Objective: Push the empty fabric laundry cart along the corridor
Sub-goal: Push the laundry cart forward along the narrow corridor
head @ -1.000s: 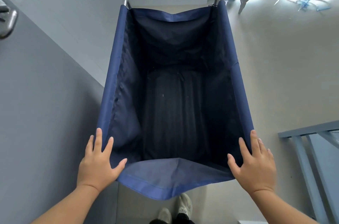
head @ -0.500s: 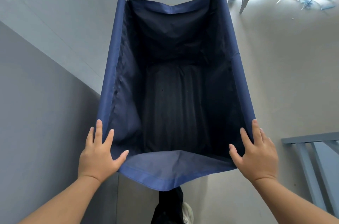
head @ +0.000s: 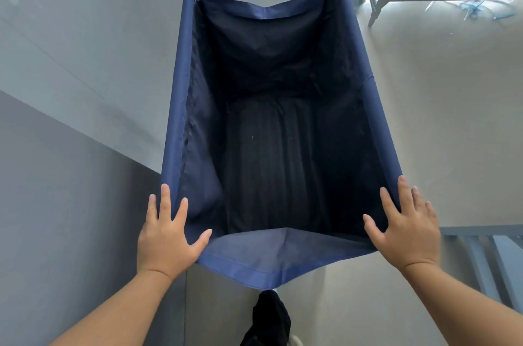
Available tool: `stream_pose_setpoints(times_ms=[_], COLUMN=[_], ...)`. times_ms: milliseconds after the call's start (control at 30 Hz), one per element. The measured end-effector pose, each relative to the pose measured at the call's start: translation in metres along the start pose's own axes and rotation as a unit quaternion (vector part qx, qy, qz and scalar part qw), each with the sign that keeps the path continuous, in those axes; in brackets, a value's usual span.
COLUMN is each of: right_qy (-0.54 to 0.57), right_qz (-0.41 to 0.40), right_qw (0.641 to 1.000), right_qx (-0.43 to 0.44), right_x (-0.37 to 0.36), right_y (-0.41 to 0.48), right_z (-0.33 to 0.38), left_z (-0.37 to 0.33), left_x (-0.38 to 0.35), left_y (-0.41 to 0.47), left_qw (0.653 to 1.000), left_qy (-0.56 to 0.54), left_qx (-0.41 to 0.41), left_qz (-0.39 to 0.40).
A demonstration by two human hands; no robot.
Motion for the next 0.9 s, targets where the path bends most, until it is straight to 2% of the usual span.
stream_pose_setpoints(times_ms=[233,900], right_qy=[-0.037,-0.063], right_qz=[0.006,-0.031], right_qw=[0.999,0.997], right_qx=[-0.007,0.011], right_x=[-0.002,-0.018], right_y=[0.042,0.177], right_z=[-0.009,-0.034], left_z=[-0.015,-0.052], left_x=[0.006,0.021], left_y=[0.040,0.166], left_qw=[0.999,0.998], left_qy=[0.017,0.046], left_qx=[-0.020,-0.011], left_qz=[-0.029,-0.039])
Point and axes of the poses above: each hand's wrist, its own y-axis towards the middle knuckle, its own x-axis out of the back of the hand, z = x × y, the point moved 4 cm from there along y, towards the middle knuckle, and after that the axes turned 11 degrees about x, right-handed, at the moved point
